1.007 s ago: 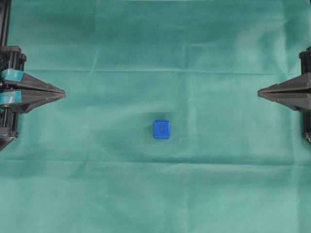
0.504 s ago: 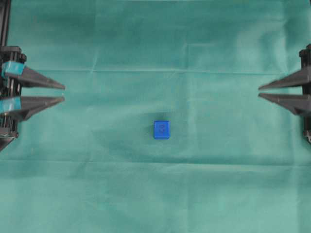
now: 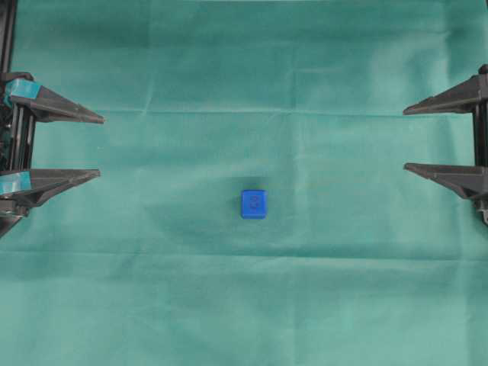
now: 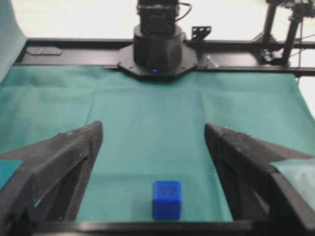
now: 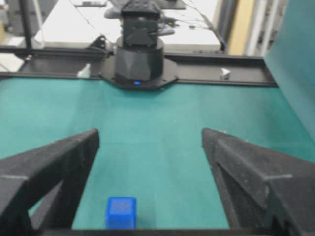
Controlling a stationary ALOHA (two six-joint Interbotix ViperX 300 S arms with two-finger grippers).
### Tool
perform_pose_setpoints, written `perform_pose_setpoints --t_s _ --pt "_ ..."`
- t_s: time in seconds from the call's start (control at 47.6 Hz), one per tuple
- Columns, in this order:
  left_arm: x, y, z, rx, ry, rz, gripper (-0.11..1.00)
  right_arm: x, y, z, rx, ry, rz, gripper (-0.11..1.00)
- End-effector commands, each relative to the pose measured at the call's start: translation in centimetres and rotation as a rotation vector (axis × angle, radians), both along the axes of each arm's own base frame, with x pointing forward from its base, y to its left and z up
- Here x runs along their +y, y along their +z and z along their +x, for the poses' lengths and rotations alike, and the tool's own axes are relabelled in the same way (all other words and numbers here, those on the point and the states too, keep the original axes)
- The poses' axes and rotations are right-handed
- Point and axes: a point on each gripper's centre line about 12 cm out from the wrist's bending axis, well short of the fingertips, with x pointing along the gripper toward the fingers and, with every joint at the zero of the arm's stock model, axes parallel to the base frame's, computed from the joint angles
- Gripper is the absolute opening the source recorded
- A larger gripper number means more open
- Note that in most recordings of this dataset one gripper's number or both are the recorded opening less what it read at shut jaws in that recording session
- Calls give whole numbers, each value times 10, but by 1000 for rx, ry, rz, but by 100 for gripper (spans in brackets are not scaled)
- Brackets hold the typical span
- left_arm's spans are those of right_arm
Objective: Handover the blue block to the right arm after grasping it with the left arm, then place it in the designated position.
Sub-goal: 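Open the left gripper and start moving it toward the blue cube, then move the open left gripper forward to straddle the blue cube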
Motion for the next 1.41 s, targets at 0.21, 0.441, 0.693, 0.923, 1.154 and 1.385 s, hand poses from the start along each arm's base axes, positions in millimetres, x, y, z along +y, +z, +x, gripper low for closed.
perform_pose_setpoints --t_s 0.21,0.441,0.693,0.923,1.154,1.385 --pt "0 11 9 -14 2 -5 100 -1 10 3 -25 -5 -1 94" --pt "0 19 39 26 0 -2 100 -1 10 3 -23 -6 -2 94" --pt "1 27 79 48 2 0 100 -1 10 3 -23 -6 -4 94" --pt "1 32 119 60 2 3 100 -4 10 3 -24 -16 -4 94" --pt "0 35 156 84 0 8 100 -4 9 3 -21 -21 -6 94" --pt "0 34 163 110 0 4 100 -5 9 4 -18 -21 -5 94"
